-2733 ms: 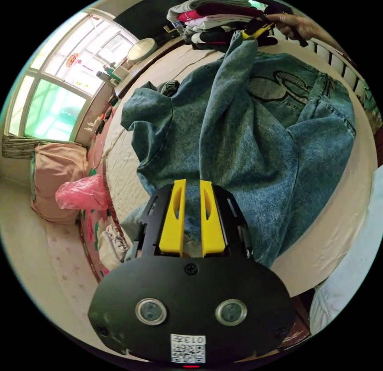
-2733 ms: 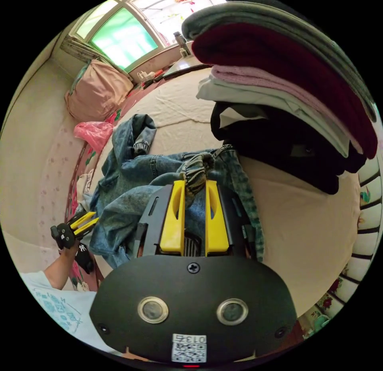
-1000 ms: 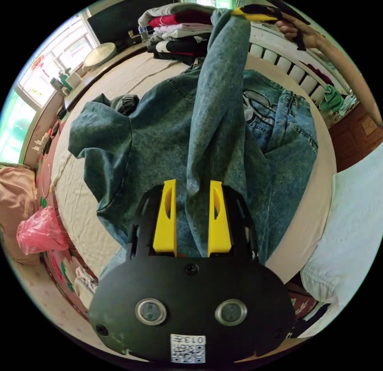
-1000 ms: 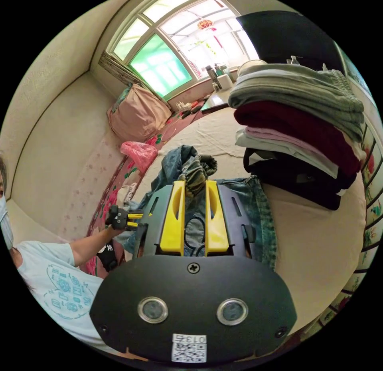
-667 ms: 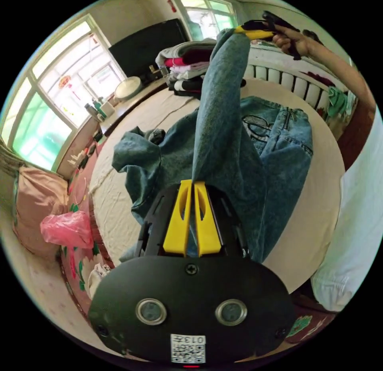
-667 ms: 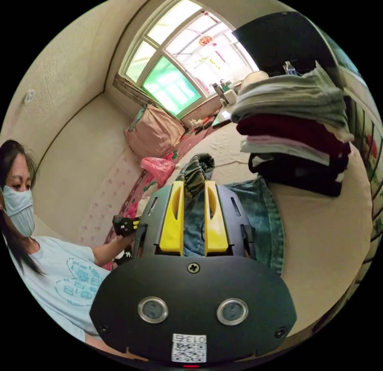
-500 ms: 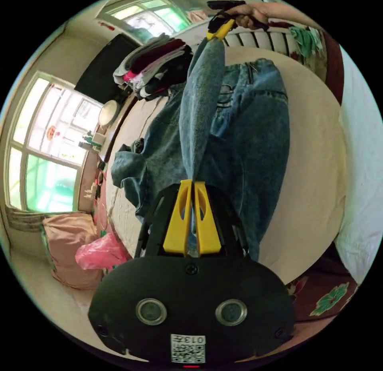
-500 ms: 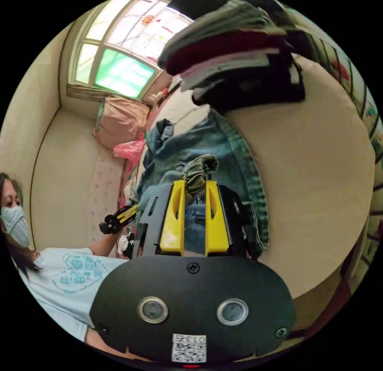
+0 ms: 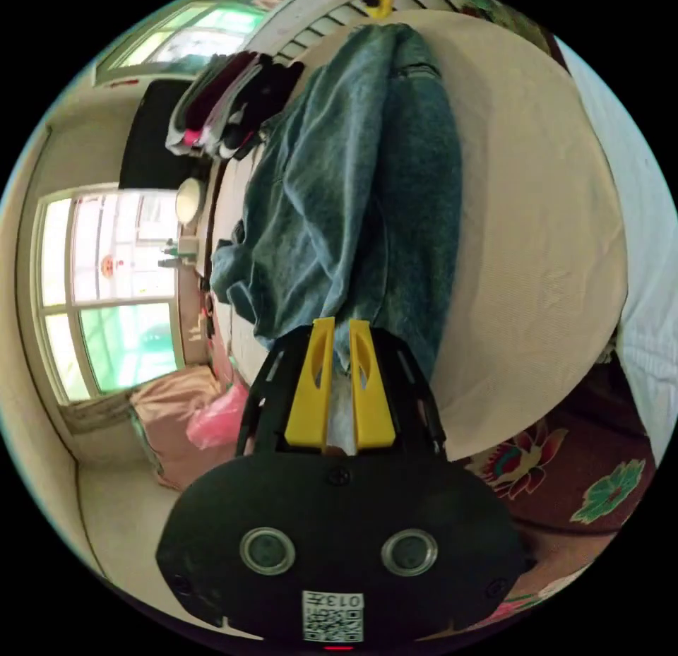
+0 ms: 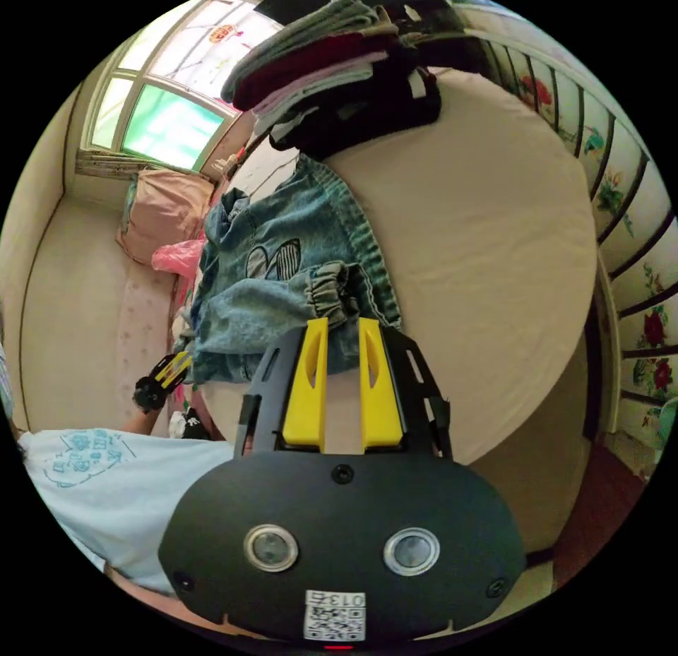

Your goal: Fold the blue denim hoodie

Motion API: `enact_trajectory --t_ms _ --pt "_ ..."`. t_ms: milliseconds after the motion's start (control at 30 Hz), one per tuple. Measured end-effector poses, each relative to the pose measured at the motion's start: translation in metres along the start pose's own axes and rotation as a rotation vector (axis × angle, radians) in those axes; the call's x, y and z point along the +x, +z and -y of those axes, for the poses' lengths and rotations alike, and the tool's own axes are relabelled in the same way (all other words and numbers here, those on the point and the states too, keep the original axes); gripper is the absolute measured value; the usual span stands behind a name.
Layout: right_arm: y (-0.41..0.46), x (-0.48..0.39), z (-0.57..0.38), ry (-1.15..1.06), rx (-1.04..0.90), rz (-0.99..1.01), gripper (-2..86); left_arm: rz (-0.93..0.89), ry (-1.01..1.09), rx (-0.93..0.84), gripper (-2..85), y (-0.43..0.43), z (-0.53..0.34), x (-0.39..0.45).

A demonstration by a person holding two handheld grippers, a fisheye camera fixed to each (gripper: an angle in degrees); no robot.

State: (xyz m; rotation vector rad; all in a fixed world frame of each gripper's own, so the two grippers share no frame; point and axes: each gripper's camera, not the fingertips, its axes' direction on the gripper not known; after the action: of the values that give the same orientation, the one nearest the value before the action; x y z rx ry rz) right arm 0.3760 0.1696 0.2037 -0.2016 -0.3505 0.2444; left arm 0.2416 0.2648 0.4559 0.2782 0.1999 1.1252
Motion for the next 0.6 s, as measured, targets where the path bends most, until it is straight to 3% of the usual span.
enact_trajectory --t_ms 133,200,267,367,500,600 --pt "-0.012 -0.027 0.027 -0.065 0.094 -0.106 12.0 -0.217 -0.274 -0.009 12.1 0.019 -0.017 -0.047" --pt "0.01 -0.041 0.047 -0.117 0.041 -0.096 12.8 -0.284 -0.226 -0.041 12.8 0.035 -0.007 -0.047" --pt "0.061 -0.048 0.07 -0.136 -0.164 -0.078 12.0 -0.303 -0.182 -0.068 11.8 0.05 0.005 -0.04" --pt "0.075 -0.062 0.083 -0.132 -0.251 -0.143 9.8 -0.372 -0.158 -0.146 3.7 0.072 0.019 -0.034" --pt "0.015 -0.094 0.081 -0.195 -0.134 -0.147 8.9 -0.222 -0.227 -0.04 1.1 0.032 0.005 -0.037" --pt "-0.021 -0.068 0.078 -0.085 -0.049 0.013 9.0 -0.122 -0.228 0.016 0.6 0.015 -0.012 -0.016"
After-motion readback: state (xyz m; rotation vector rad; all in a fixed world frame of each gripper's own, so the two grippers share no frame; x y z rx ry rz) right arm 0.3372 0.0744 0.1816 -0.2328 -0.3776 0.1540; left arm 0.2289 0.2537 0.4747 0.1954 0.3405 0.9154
